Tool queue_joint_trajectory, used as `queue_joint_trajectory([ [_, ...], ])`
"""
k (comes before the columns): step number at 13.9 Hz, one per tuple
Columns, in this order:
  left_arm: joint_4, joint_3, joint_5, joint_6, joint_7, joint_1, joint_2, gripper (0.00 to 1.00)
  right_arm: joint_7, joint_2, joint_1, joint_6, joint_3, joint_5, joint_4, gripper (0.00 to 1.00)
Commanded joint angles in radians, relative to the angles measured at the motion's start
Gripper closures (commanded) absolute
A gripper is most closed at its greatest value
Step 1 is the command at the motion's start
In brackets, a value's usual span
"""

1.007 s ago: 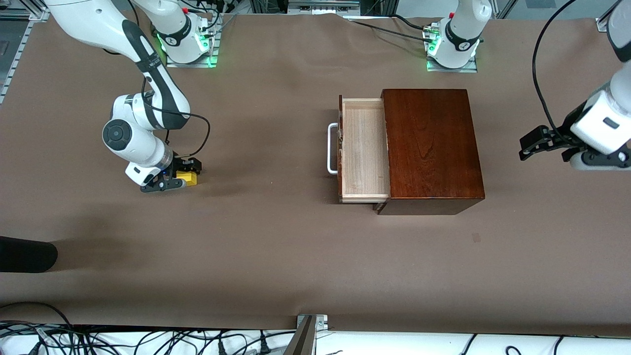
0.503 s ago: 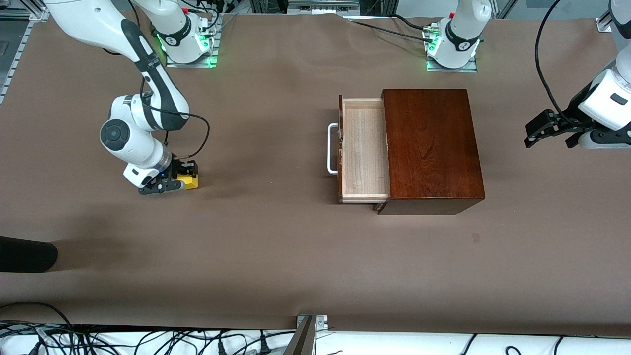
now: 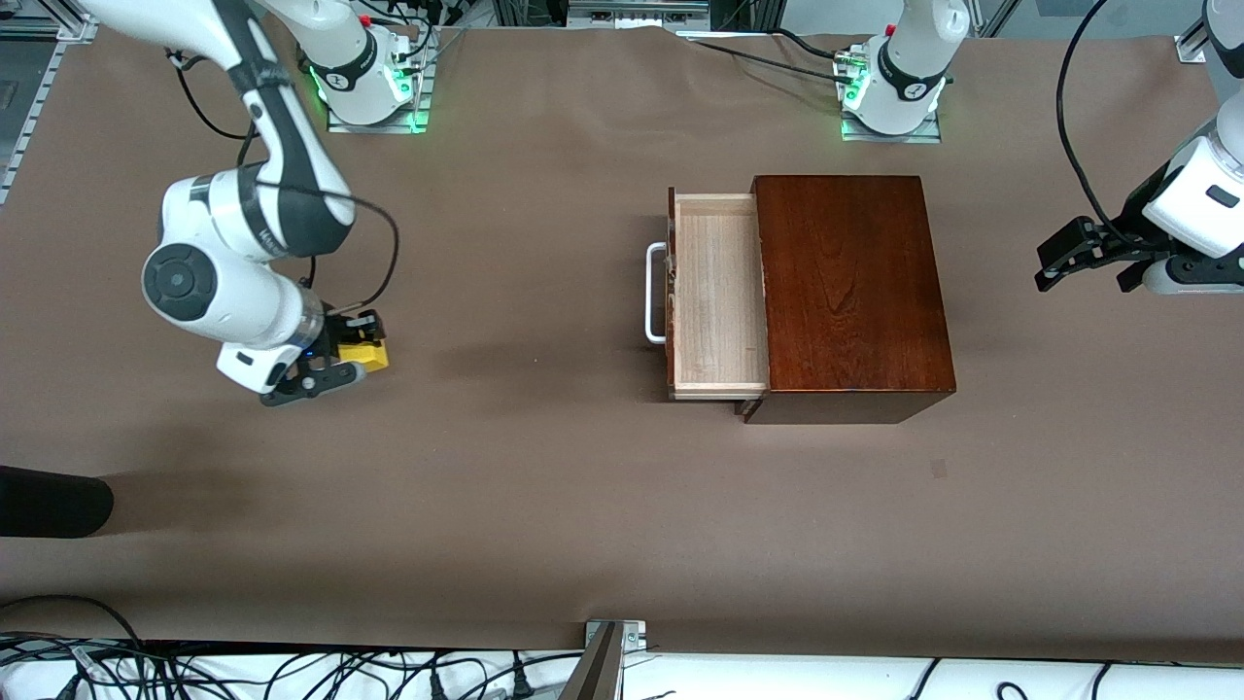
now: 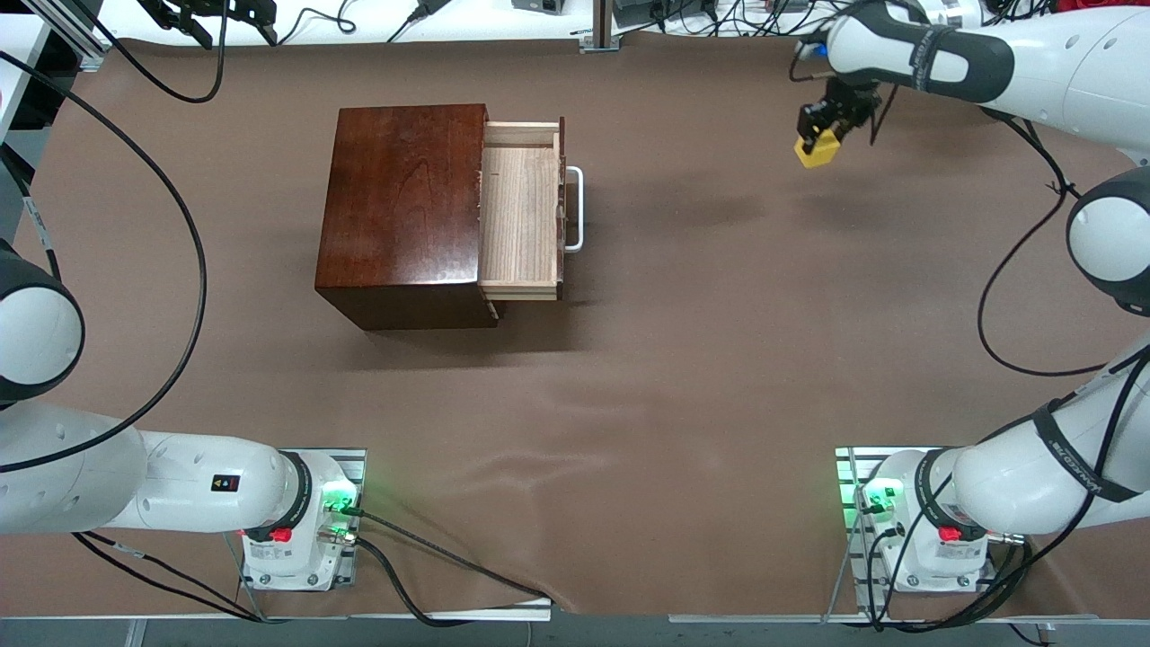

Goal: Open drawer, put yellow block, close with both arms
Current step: 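Grasp the yellow cube with the right gripper, then carry the yellow cube with the right gripper over the open drawer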

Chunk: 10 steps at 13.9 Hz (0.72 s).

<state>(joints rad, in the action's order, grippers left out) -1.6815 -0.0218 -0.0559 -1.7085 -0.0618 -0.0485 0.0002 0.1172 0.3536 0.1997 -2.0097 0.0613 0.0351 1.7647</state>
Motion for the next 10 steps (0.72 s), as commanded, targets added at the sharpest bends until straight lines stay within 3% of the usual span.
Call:
queue_joint_trajectory([
  [1, -0.009, 0.016, 0.018, 0.01, 0.019, 0.013, -0.017, 0.0, 0.016, 0.002, 0.085, 0.025, 0.038, 0.009, -0.057, 1.0],
  [3, -0.001, 0.016, 0.018, 0.01, 0.014, 0.007, -0.014, 0.0, 0.013, 0.018, 0.139, 0.029, 0.124, 0.003, -0.146, 1.0],
  [8, 0.0, 0.019, 0.013, 0.024, 0.019, 0.006, -0.014, 0.0, -0.005, 0.065, 0.442, 0.13, 0.134, -0.037, -0.356, 1.0],
  [10, 0.0, 0.02, 0.013, 0.044, 0.019, 0.006, -0.016, 0.0, -0.045, 0.103, 0.551, 0.108, 0.132, -0.052, -0.395, 1.0],
])
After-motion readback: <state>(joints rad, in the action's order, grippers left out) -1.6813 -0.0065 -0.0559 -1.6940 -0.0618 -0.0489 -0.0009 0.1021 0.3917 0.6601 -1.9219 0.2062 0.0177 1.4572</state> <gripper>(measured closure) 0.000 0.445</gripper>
